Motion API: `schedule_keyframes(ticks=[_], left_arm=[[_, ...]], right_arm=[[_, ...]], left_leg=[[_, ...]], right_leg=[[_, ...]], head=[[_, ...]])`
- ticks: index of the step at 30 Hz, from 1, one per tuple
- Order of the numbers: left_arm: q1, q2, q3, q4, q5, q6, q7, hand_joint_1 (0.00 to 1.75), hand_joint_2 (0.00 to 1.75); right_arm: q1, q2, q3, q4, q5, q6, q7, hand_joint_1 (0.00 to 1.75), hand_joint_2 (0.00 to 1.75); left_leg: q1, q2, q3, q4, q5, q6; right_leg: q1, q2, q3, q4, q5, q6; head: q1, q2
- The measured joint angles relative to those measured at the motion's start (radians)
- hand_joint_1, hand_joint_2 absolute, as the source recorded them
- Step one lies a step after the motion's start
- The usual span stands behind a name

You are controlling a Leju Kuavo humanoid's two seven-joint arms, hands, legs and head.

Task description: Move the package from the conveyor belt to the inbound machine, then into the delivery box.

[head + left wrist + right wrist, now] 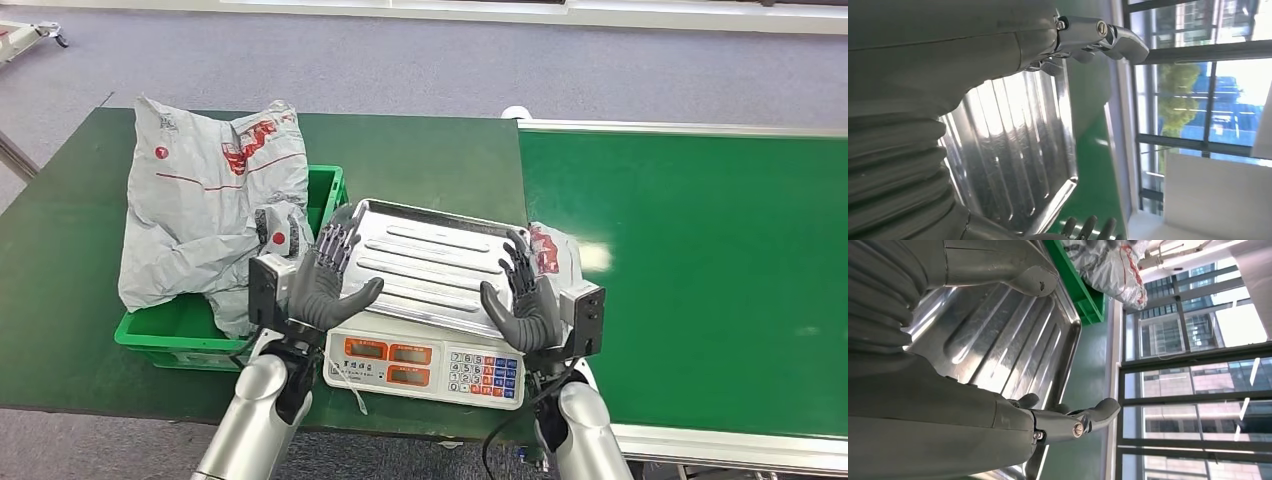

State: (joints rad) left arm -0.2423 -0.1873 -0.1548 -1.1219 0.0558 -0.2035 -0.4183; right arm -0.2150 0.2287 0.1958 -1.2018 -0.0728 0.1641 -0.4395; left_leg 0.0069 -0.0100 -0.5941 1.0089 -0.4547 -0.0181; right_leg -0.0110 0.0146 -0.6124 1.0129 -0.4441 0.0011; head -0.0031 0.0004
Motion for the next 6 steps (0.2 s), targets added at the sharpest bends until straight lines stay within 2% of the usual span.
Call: schedule_keyframes(ticks=[3,5,6], left_arm=[[0.000,-0.022,-0.001,0.050,-0.023,0.027,-0.015,0.00,1.75],[0.000,-0.030,-0.001,0.067,-0.030,0.034,-0.019,0.00,1.75],[0.000,-0.032,-0.001,0.071,-0.031,0.035,-0.019,0.00,1.75]], right_arm=[[-0.003,0.010,0.013,0.023,-0.011,-0.003,-0.003,0.00,1.75],[-0.003,0.015,0.018,0.030,-0.015,-0.003,-0.004,0.00,0.87],[-0.003,0.016,0.019,0.032,-0.016,-0.003,-0.004,0.00,0.58]], left_leg=[[0.000,0.000,0.000,0.000,0.000,0.000],[0.000,0.000,0.000,0.000,0.000,0.000],[0.000,0.000,0.000,0.000,0.000,0.000]], right_leg=[[0.000,0.000,0.000,0.000,0.000,0.000],[0.000,0.000,0.000,0.000,0.000,0.000],[0.000,0.000,0.000,0.000,0.000,0.000]], head=[[0.000,0.000],[0.000,0.000],[0.000,0.000]])
